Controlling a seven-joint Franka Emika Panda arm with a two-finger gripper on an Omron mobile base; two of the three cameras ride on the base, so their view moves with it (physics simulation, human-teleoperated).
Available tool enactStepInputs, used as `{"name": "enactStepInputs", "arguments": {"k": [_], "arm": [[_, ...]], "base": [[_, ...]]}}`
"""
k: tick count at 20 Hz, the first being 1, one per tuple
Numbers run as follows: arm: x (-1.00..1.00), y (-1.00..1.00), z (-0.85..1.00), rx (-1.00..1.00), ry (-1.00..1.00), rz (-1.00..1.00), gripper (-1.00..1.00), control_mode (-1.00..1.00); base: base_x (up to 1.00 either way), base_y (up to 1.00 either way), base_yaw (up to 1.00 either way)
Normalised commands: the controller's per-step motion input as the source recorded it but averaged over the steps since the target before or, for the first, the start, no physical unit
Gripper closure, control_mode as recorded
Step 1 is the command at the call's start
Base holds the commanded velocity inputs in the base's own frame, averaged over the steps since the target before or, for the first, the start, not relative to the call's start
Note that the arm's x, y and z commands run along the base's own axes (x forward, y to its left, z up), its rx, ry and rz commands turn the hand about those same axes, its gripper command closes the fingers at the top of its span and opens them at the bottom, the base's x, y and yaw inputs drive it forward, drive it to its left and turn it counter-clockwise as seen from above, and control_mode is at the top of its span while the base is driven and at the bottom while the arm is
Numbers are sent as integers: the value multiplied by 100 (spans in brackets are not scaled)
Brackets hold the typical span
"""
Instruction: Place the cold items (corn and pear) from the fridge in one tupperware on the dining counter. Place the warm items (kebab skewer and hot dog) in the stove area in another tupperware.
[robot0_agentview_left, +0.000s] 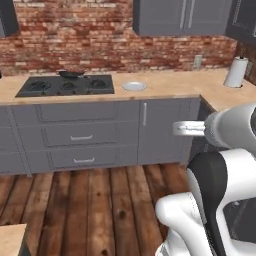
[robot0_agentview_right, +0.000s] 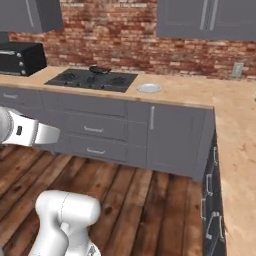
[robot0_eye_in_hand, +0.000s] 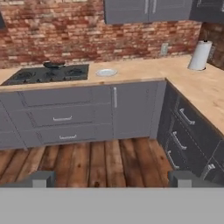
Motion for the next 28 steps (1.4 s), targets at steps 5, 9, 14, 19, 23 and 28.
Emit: {"name": "enactStepInputs", "arguments": {"k": [5,9,14,19,23,28], "arm": [[0,0,0,0,0,0,-100,100],[0,0,0,0,0,0,-100,100],[0,0,0,0,0,0,-100,100],[0,0,0,0,0,0,-100,100],[0,0,0,0,0,0,-100,100],[0,0,0,0,0,0,-100,100]], "base": [[100,53,-13],[100,60,-17],[100,63,-10],[100,56,-1],[93,25,0],[75,34,-7]]}}
